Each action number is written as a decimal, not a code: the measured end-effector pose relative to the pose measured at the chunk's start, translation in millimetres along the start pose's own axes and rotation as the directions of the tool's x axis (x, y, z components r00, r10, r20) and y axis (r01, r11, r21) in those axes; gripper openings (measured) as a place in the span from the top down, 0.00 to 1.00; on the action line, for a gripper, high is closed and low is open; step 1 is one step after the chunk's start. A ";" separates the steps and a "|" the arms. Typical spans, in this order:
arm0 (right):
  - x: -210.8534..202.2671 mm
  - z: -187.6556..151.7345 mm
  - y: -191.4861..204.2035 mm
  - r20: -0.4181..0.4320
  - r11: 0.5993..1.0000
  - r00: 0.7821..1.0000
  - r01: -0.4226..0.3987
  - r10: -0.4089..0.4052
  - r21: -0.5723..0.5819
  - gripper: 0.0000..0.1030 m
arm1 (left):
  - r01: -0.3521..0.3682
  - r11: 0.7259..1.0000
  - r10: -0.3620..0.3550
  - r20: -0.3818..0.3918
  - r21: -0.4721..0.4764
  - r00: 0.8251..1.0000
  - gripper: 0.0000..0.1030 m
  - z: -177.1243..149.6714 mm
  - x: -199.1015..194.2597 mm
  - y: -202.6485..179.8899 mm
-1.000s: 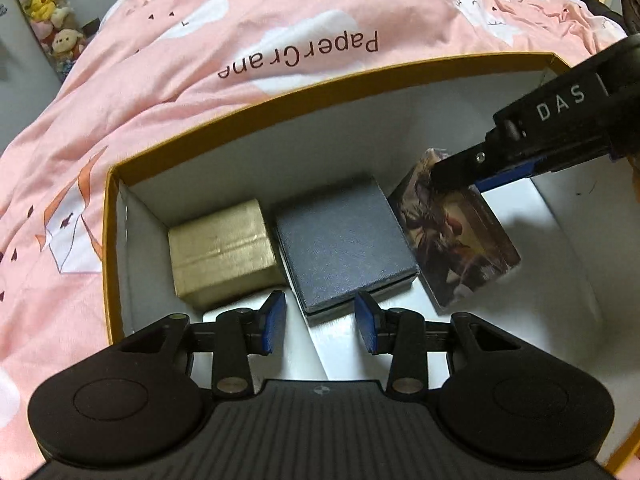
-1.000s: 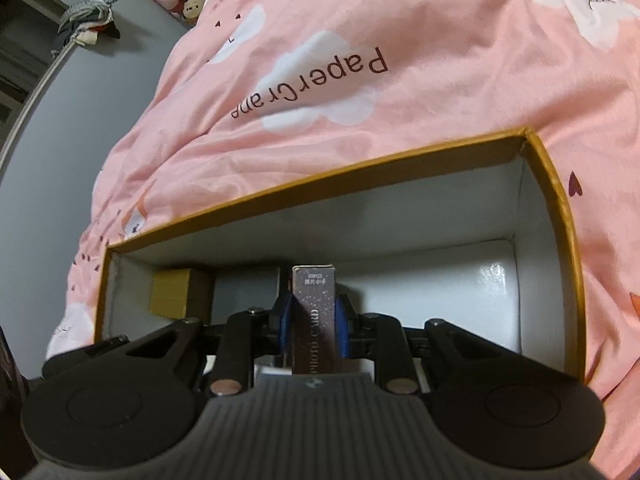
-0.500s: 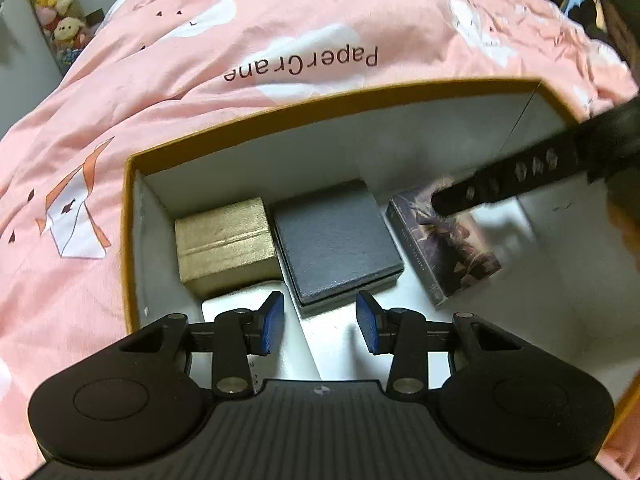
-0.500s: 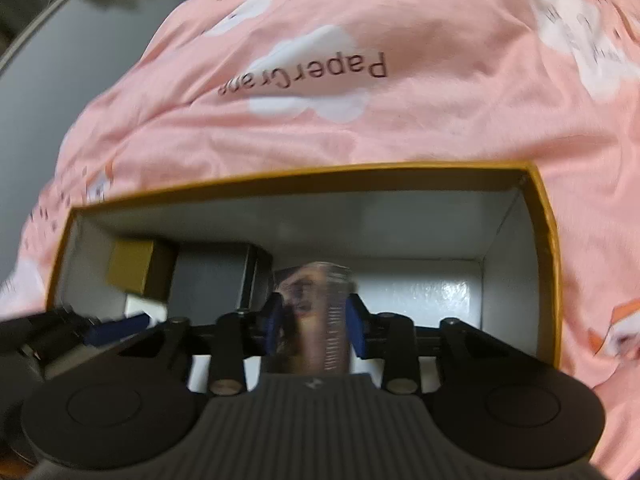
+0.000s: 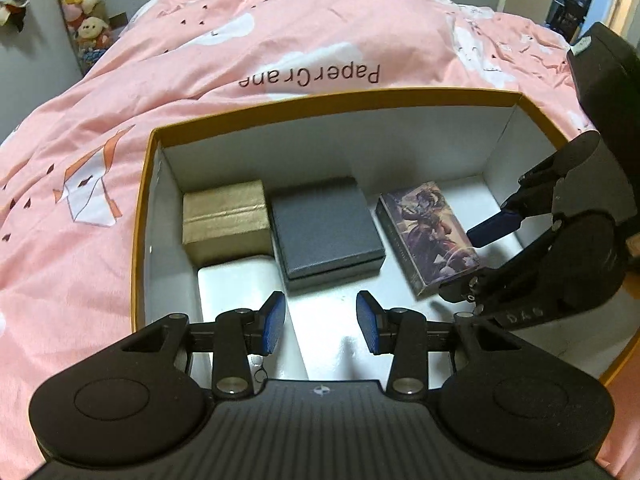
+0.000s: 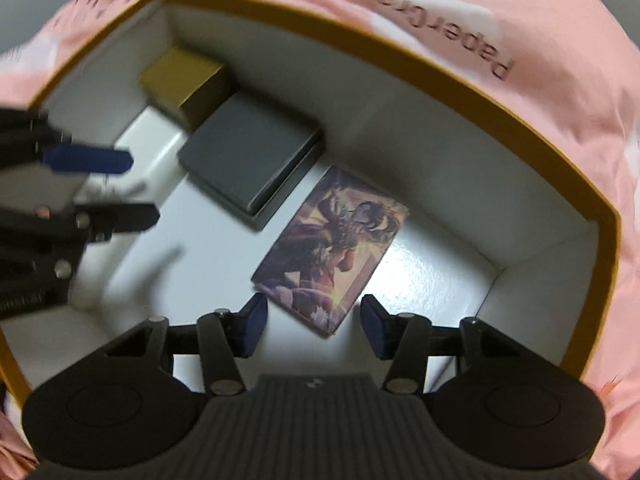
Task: Organize objects
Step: 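Lower the grey box and PHOTO CARD box into the orange box and open both grippers, then withdraw both grippers from the orange box toward the item pile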
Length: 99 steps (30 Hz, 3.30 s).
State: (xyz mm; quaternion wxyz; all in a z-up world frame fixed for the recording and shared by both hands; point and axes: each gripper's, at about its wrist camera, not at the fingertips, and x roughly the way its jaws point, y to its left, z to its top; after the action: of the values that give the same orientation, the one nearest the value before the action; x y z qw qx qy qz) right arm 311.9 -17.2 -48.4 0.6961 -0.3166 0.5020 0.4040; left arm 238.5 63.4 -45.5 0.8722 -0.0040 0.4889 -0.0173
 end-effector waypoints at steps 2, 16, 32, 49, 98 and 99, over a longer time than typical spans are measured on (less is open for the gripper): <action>4.0 0.9 4.4 0.003 0.999 1.000 0.028 -0.028 -0.039 0.49 | 0.004 1.000 -0.004 0.005 -0.031 1.000 0.54 -0.8 -2.7 2.4; 11.2 4.1 18.1 0.050 0.976 0.996 0.078 -0.069 -0.201 0.58 | 0.024 0.998 -0.023 0.018 -0.064 1.000 0.54 0.4 -5.9 5.6; -97.1 -36.8 41.6 0.242 0.996 0.967 0.067 -0.079 0.059 0.44 | 0.117 0.991 -0.096 0.277 -0.058 0.956 0.54 -32.5 -108.6 -20.5; -151.4 -236.9 71.5 0.321 0.832 0.944 -0.115 -0.078 0.542 0.42 | 0.259 0.966 -0.260 0.119 0.024 0.958 0.55 -124.4 -135.8 -61.3; -123.7 -293.6 66.4 0.339 0.746 0.889 0.006 -0.309 0.666 0.84 | 0.228 0.950 -0.238 0.020 0.213 0.971 0.47 -117.0 -66.8 -140.9; -122.1 -296.9 64.9 0.337 0.742 0.889 0.005 -0.311 0.670 0.85 | 0.228 0.952 -0.236 0.016 0.204 0.972 0.47 -115.8 -64.3 -141.8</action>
State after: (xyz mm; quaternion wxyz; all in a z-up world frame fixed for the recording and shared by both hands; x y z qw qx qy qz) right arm 102.5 -267.6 -21.9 0.8870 0.0002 0.4160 0.2005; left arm 102.5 -75.0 -47.8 0.8697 0.0260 0.4632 -0.1686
